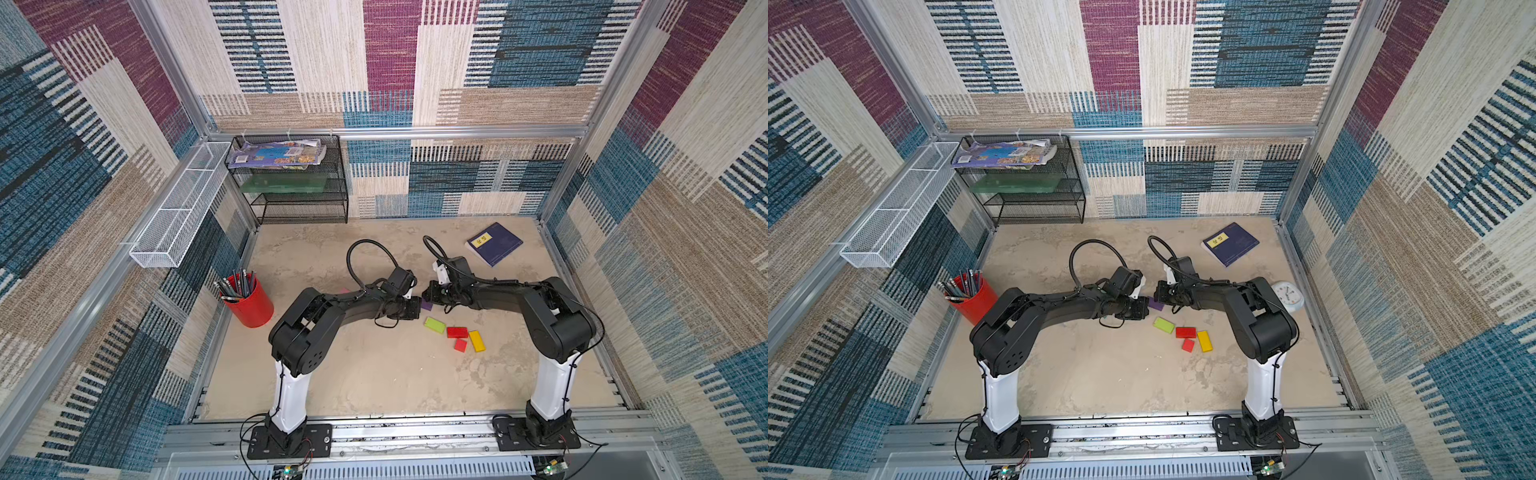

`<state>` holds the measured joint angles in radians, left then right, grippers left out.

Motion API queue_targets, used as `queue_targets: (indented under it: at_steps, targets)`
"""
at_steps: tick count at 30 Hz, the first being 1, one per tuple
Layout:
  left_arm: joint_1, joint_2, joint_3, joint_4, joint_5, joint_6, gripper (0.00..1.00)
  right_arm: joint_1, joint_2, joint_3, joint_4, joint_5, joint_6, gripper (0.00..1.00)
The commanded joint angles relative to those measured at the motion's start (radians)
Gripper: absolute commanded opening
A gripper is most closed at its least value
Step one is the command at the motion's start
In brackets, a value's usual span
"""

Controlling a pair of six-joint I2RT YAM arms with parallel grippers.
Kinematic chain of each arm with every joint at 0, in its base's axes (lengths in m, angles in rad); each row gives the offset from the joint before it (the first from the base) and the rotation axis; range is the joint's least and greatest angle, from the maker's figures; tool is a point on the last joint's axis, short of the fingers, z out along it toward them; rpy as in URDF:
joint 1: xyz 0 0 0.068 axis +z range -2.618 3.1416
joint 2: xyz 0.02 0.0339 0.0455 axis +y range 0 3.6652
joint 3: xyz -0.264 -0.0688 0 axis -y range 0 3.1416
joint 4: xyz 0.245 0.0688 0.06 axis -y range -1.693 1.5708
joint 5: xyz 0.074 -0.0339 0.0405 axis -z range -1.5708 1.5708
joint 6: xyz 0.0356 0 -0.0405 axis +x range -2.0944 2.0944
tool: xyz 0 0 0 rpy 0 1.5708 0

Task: Assemble the letter v with building blocks
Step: Adjust the building block at the center of the board.

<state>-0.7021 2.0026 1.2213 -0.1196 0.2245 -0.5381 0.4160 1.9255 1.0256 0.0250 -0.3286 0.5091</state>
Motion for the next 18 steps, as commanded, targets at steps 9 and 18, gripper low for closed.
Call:
queue_targets:
  at_steps: [9,18]
  targets:
    - [0.021,0.035,0.038,-0.130,-0.053,0.026,0.00,0.000,-0.025,-0.010,-0.095,0.085,0.037,0.05]
    - [0.033,0.032,0.043,-0.131,-0.044,0.029,0.00,-0.003,-0.058,-0.044,-0.094,0.098,0.052,0.05]
